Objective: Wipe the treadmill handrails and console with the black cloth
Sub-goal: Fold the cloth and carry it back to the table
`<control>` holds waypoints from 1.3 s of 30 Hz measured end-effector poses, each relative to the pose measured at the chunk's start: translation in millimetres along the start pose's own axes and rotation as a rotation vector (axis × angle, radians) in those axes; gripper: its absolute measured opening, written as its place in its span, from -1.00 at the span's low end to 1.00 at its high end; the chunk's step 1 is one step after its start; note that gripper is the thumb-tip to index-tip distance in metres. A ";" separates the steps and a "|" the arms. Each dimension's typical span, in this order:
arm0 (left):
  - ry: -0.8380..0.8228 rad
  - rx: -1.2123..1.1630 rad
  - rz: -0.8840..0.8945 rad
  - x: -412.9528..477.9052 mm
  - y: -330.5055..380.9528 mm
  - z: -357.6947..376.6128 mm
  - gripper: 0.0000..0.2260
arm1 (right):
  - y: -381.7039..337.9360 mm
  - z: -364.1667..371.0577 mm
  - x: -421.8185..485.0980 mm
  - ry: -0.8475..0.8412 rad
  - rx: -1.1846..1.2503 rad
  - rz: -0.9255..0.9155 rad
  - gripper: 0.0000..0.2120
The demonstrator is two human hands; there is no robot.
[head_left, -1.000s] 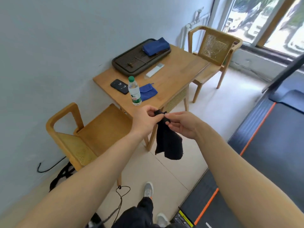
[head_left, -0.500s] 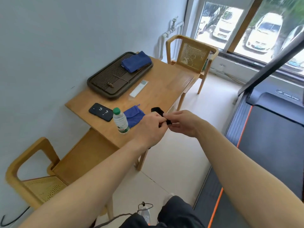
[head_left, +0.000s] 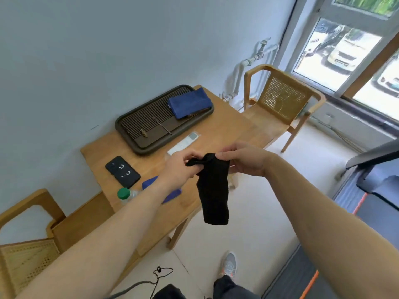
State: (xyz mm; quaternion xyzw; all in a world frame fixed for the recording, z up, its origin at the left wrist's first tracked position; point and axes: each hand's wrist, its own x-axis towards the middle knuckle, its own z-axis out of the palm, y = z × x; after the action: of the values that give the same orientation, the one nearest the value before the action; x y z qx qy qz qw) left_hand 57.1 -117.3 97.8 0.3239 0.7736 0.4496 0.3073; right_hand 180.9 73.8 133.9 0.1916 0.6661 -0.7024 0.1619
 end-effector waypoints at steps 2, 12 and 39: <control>0.104 0.032 -0.044 25.8 15.5 -8.7 -0.77 | -22.5 -28.9 17.6 0.032 -0.196 -0.046 -0.82; 0.142 0.206 -0.062 91.5 71.7 -65.3 -0.77 | -97.8 -100.4 88.8 0.069 -0.583 -0.359 -0.83; 0.700 0.359 -0.654 133.4 -159.3 89.2 -0.78 | 125.0 -68.9 268.7 0.283 -0.833 0.119 -0.63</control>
State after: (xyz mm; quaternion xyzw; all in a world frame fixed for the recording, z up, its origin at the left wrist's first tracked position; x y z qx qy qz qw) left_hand 9.4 -30.8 -105.6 -0.0574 0.9561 0.2715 0.0938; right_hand 10.0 142.5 -108.3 0.2424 0.8957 -0.3305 0.1725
